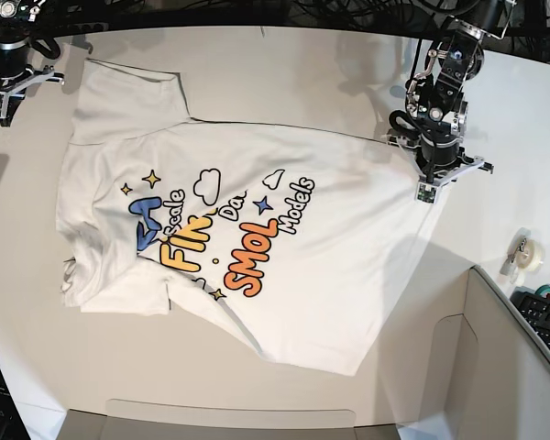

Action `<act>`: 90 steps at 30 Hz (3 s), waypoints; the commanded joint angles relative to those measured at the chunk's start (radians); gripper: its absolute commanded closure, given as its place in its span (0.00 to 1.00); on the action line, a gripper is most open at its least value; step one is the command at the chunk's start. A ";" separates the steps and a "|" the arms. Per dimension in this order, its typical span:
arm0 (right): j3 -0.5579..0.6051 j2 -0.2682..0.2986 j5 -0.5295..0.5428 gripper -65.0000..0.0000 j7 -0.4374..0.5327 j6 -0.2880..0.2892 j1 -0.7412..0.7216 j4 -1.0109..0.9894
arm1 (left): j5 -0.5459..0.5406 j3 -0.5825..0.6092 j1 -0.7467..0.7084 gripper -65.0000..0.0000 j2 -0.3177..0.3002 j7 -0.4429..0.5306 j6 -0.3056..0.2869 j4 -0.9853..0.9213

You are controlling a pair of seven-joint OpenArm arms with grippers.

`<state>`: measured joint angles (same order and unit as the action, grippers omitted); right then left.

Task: Layout the t-shirt on the table in an organized manner, then fold the t-shirt properly
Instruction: 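Pull the shoulder corners apart with both grippers to smooth the shirt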

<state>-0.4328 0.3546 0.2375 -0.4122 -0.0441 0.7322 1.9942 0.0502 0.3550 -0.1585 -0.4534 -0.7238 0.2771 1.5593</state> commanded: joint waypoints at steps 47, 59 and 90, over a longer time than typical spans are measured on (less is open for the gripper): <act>-0.042 0.001 0.178 1.00 -0.090 -0.001 -0.136 -0.210 | -0.042 0.154 -0.117 1.00 0.041 -0.326 -0.029 0.335; 0.177 -0.073 0.178 1.00 -0.092 0.108 -0.133 -0.088 | 0.234 0.036 -0.105 1.00 0.046 -0.326 -0.031 0.241; 0.051 0.022 0.178 1.00 -0.090 0.112 -0.136 -0.382 | 0.245 0.042 -0.184 1.00 0.124 -0.326 -0.037 0.373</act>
<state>-0.3794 0.3729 0.4313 -0.4099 0.0788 0.5755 1.6245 0.2806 0.3992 -0.3458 -0.3294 -1.0569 0.2352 1.9137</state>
